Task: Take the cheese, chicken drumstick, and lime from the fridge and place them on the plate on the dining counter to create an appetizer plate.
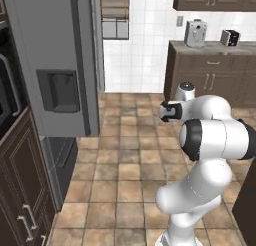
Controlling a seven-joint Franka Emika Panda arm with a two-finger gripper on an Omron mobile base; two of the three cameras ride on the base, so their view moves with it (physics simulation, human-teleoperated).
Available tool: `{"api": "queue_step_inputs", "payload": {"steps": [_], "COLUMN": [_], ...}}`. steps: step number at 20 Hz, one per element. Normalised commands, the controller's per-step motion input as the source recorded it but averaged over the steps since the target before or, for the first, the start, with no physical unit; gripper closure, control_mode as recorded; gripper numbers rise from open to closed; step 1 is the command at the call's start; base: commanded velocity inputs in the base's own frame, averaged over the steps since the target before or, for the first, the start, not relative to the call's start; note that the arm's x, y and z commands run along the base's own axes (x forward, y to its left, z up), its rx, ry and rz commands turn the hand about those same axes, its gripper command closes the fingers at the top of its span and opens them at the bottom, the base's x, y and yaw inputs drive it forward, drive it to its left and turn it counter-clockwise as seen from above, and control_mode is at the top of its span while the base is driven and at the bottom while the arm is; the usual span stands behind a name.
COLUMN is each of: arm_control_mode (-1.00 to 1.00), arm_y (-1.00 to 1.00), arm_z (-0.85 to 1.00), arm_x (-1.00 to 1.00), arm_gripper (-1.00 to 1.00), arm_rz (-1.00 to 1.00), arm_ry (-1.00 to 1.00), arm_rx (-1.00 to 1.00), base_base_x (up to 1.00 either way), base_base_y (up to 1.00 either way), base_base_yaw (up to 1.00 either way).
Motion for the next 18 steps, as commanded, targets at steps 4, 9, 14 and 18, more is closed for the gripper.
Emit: {"api": "queue_step_inputs", "payload": {"steps": [4,9,14,18], "arm_control_mode": [1.0,1.0,1.0,1.0], "arm_y": [0.0,0.0,0.0,0.0], "arm_z": [0.0,0.0,0.0,0.0], "arm_x": [0.0,0.0,0.0,0.0], "arm_gripper": [-1.0,-1.0,-1.0,-1.0], "arm_rz": [0.0,0.0,0.0,0.0], "arm_ry": [0.0,0.0,0.0,0.0], "arm_rx": [0.0,0.0,0.0,0.0], "base_base_x": [1.0,1.0,0.92,0.66], "base_base_y": [-0.44,-0.56,-0.77,-0.73], "base_base_yaw": [0.24,0.36,0.44,0.51]}}
